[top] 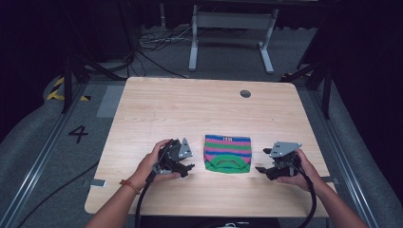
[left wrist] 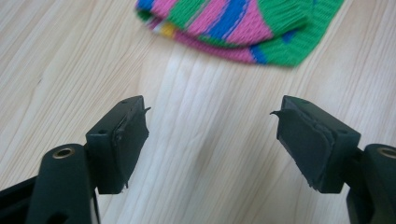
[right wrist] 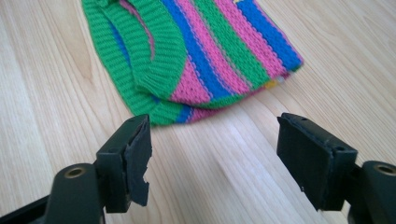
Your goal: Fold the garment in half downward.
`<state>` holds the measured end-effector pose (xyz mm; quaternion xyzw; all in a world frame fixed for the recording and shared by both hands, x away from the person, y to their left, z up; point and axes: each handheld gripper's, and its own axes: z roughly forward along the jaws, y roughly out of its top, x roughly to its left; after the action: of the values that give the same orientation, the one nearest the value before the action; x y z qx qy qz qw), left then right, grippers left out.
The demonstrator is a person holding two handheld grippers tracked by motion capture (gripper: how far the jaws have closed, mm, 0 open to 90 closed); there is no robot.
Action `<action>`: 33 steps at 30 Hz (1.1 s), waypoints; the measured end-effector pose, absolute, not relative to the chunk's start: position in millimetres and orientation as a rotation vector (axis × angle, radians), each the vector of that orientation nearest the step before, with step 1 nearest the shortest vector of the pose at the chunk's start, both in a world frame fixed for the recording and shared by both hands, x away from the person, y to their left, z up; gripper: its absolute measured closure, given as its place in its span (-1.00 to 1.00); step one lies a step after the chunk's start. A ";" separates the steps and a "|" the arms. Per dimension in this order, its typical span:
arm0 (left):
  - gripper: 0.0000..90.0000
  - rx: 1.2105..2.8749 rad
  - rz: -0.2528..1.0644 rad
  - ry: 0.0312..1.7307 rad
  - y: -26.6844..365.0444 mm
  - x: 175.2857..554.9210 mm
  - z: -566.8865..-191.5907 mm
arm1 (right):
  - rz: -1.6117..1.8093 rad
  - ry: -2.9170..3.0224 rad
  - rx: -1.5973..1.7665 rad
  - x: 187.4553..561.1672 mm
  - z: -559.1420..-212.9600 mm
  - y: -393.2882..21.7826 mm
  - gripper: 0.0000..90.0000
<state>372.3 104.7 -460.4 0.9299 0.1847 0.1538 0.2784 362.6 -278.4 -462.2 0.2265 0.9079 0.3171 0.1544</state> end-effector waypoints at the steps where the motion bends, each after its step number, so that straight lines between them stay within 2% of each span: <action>1: -0.46 2.494 0.421 0.522 115.4 370.8 -459.6 | 0.904 2.595 0.654 361.5 -462.1 -281.3 -0.41; 12: -0.50 2.512 0.433 0.568 145.4 361.2 -466.1 | 0.877 2.552 0.700 355.1 -463.4 -300.7 -0.44; 33: -0.55 2.458 0.454 0.713 206.2 345.9 -476.3 | 0.831 2.479 0.907 337.9 -483.3 -368.5 -0.41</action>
<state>345.9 206.2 -476.3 0.9111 0.2642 0.1684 0.2679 337.9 -368.5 -483.3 0.3219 0.8801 0.2952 0.1862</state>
